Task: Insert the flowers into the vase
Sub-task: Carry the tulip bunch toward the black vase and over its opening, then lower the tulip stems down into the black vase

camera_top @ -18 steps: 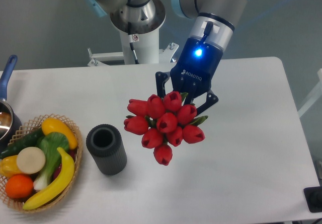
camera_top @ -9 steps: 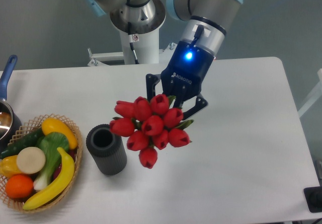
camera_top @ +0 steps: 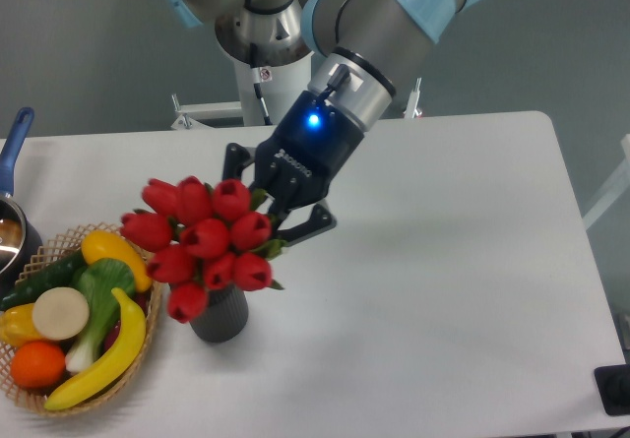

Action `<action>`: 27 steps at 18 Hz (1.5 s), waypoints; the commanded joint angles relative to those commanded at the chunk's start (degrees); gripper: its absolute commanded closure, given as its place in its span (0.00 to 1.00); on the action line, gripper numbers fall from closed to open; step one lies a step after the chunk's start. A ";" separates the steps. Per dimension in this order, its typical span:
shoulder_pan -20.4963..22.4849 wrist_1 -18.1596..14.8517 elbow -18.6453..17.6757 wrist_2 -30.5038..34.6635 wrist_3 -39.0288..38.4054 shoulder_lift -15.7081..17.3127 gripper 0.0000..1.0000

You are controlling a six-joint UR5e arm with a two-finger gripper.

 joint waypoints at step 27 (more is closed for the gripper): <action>-1.94 0.09 -7.55 -16.80 11.61 -3.52 0.72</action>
